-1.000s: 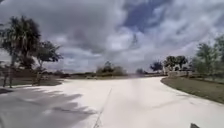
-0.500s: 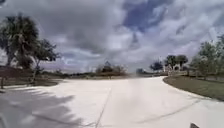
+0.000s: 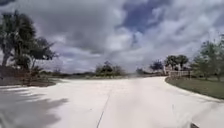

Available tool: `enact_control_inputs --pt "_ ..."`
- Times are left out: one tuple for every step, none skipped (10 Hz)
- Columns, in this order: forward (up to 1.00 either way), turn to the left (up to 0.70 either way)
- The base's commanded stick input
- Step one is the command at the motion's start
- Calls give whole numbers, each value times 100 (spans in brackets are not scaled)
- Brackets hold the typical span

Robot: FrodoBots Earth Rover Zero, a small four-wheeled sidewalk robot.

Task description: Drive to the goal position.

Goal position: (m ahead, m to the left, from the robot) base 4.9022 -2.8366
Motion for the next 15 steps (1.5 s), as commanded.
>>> enact_control_inputs --pt "69 1" --pt "69 1" --pt "69 1" --pt "69 1" --pt "69 1" --pt "69 1" --pt "69 1" --pt "69 1" --pt "69 1" --pt "69 1" --pt "69 1" --pt "69 1" --pt "69 1" --pt "69 1" --pt "69 1"
